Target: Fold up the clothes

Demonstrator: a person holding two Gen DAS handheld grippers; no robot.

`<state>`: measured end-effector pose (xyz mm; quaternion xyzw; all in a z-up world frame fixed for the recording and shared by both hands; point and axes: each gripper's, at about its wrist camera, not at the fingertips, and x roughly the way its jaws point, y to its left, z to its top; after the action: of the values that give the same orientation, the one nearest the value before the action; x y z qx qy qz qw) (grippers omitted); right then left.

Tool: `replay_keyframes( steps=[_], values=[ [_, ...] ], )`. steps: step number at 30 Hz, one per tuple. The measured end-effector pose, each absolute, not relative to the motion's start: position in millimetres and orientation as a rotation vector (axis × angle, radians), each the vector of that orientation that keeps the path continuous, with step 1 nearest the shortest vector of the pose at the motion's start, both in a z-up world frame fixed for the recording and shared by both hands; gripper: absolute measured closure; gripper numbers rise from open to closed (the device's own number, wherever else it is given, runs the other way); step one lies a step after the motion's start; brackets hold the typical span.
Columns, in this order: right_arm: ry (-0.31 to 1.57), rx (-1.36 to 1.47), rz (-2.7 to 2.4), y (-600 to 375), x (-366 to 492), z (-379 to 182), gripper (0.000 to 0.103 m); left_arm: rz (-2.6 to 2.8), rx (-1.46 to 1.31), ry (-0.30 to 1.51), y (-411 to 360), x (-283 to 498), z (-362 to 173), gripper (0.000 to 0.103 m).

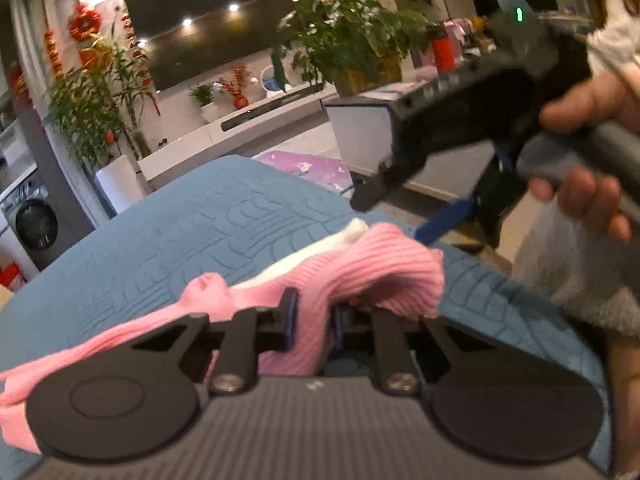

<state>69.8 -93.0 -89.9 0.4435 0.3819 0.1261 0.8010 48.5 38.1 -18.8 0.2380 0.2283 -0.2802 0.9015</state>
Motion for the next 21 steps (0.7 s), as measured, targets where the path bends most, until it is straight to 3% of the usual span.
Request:
replay_keyframes(
  steps=[7,8,10,12,14,17,21],
  values=[
    [0.809,1.0,0.293,-88,97,-102,0.027,-0.579,0.564,0.434,39,35,-14,0.081],
    [0.795,1.011,0.317,-87,101,-103,0.035,-0.583,0.591,0.424,36,32,-17,0.081],
    [0.801,0.962,0.331,-80,106,-100,0.038,-0.586,0.677,0.384,28,24,-28,0.079],
    [0.817,0.899,0.346,-75,110,-98,0.069,-0.588,0.767,0.338,19,15,-40,0.073],
    [0.832,0.832,0.372,-67,113,-96,0.087,-0.591,0.838,0.297,11,8,-48,0.071],
    [0.82,0.747,0.409,-55,113,-86,0.091,-0.605,0.864,0.262,3,3,-53,0.07],
    [0.756,0.67,0.47,-39,112,-59,0.091,-0.592,0.623,0.347,14,22,-32,0.074]
  ],
)
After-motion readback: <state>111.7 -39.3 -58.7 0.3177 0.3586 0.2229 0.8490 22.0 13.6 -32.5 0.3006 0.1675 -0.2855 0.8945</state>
